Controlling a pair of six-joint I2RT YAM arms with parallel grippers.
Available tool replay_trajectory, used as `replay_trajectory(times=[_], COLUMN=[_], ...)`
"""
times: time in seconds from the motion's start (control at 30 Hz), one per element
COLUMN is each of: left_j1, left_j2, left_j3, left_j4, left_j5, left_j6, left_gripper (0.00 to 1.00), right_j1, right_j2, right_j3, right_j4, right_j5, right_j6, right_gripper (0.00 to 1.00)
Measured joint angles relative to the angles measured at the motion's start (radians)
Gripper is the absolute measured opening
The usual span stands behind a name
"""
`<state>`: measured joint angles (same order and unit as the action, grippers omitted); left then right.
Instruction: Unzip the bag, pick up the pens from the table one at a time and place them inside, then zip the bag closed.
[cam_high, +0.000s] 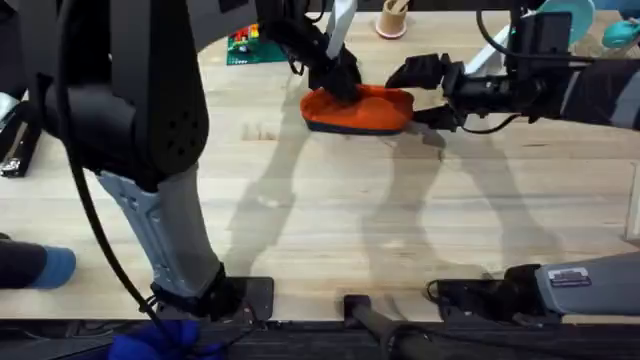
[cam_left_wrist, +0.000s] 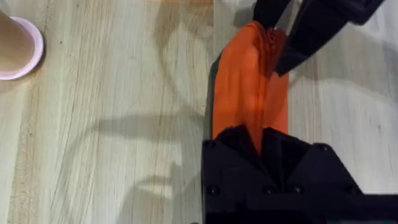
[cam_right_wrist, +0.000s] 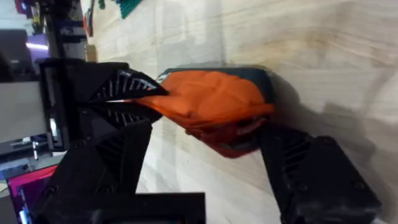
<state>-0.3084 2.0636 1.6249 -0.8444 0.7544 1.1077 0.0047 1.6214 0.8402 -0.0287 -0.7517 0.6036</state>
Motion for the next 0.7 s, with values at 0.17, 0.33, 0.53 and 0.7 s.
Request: replay_trajectory(times=[0.17, 0.33, 0.53, 0.7], left_j1=[0.0, 0.0, 0.0, 0.0], left_j2=[0.0, 0.0, 0.0, 0.0], left_j3=[0.0, 0.0, 0.0, 0.0], left_j4=[0.0, 0.0, 0.0, 0.0], left_j5=[0.0, 0.0, -0.001, 0.0], left_j6=[0.0, 0.0, 0.0, 0.0], left_gripper=[0.042, 0.042, 0.042, 0.042], right_j1=[0.008, 0.007, -0.007, -0.027], right_j2=[0.002, 0.002, 0.002, 0.002], right_j3=[-0.001, -0.002, -0.003, -0.003], right_j4=[0.046, 0.065, 0.075, 0.078], right_j5=[0.0, -0.007, -0.063, -0.123], right_j6=[0.02, 0.033, 0.033, 0.033], right_gripper=[0.995, 0.995, 0.995, 0.995])
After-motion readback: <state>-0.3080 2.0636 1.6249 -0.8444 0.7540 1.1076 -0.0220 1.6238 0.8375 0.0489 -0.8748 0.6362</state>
